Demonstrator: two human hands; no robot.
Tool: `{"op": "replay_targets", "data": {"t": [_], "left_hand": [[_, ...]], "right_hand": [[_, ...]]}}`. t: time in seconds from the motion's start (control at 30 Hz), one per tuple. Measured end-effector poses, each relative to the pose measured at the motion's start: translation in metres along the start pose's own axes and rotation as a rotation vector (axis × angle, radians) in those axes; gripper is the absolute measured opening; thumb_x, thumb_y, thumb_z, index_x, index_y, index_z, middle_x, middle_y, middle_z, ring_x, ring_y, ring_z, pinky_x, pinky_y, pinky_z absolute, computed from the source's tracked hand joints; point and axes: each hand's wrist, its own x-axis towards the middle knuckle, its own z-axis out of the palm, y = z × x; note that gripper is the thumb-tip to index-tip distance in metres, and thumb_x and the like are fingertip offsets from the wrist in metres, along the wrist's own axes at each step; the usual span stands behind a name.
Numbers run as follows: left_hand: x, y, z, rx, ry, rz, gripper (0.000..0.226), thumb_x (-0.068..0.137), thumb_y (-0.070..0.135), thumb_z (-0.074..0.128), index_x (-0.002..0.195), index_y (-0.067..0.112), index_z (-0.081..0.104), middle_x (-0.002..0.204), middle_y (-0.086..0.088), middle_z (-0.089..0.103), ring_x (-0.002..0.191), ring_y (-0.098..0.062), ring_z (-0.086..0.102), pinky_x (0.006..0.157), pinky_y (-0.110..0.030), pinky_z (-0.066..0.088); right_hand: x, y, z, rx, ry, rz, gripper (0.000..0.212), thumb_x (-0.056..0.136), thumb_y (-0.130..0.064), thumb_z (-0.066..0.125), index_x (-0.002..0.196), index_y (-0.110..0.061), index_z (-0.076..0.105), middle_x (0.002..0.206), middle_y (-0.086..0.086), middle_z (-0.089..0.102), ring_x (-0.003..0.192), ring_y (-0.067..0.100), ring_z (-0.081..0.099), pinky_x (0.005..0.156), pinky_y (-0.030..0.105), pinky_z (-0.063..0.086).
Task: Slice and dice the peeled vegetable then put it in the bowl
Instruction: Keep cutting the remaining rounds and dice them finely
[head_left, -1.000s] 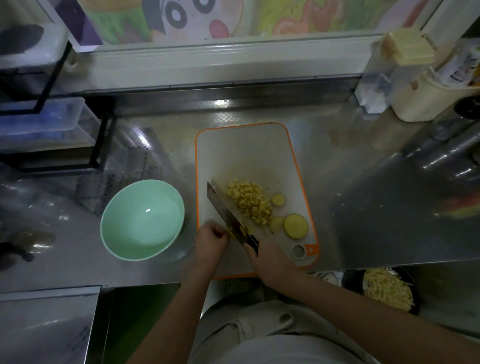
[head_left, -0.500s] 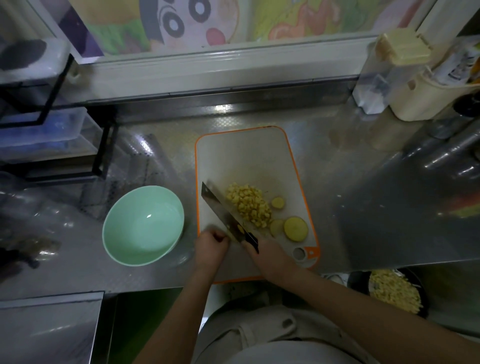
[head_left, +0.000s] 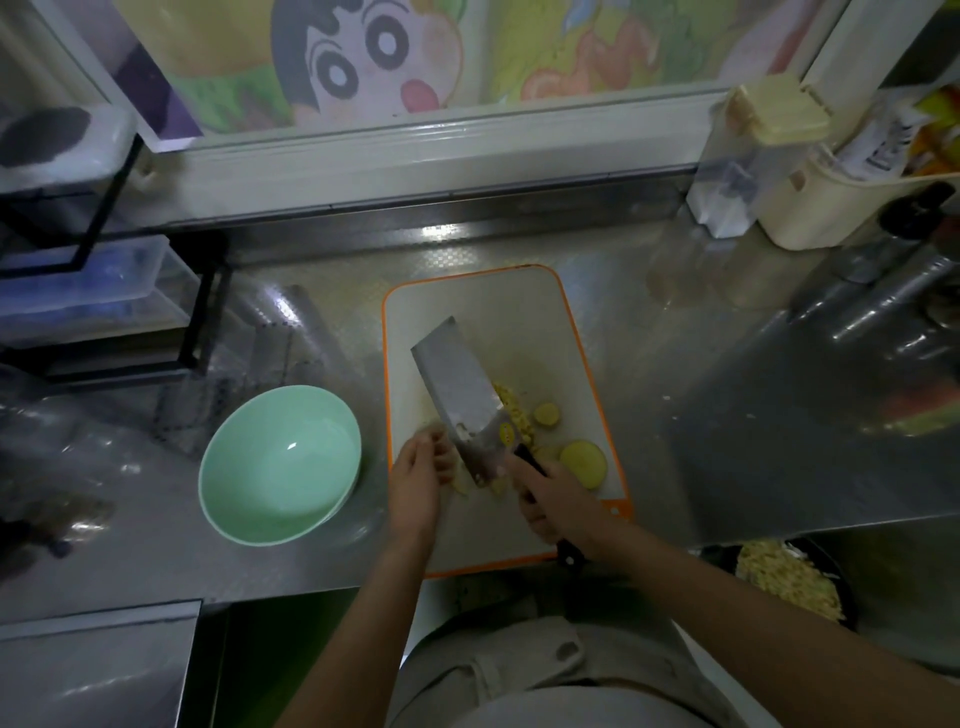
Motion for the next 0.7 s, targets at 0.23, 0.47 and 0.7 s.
{"op": "replay_targets", "data": {"t": [0.23,0.47,0.7], "left_hand": [[-0.005,0.008,0.002,0.046,-0.115,0.062,0.013,0.093,0.011,0.051,0.093,0.013,0.064,0.092,-0.008,0.066,0.089,-0.026,0.061,0.083,-0.039,0.048],[-0.009,0.031,-0.018,0.213,0.302,0.380,0.017,0.093,0.008,0.049,0.108,0.003,0.054,0.100,-0.009,0.053,0.088,-0.016,0.049,0.075,-0.015,0.035],[-0.019,0.074,-0.021,0.372,0.160,0.797,0.019,0.081,0.015,0.056,0.099,0.021,0.054,0.090,-0.002,0.052,0.077,-0.012,0.048,0.069,-0.014,0.037]], "right_hand": [[-0.001,0.003,-0.001,-0.085,0.019,-0.051,0.042,0.098,-0.036,0.045,0.061,-0.019,0.035,0.042,-0.009,0.032,0.032,0.005,0.027,0.035,0.016,0.023],[-0.007,0.000,-0.021,-0.839,0.150,-0.310,0.040,0.096,-0.047,0.040,0.067,-0.022,0.051,0.057,-0.004,0.046,0.052,0.010,0.045,0.053,0.029,0.029],[-0.007,0.004,-0.043,-1.271,0.217,-0.589,0.071,0.082,-0.075,0.021,0.103,-0.024,0.065,0.087,0.002,0.068,0.079,0.020,0.061,0.058,0.029,0.033]]}}
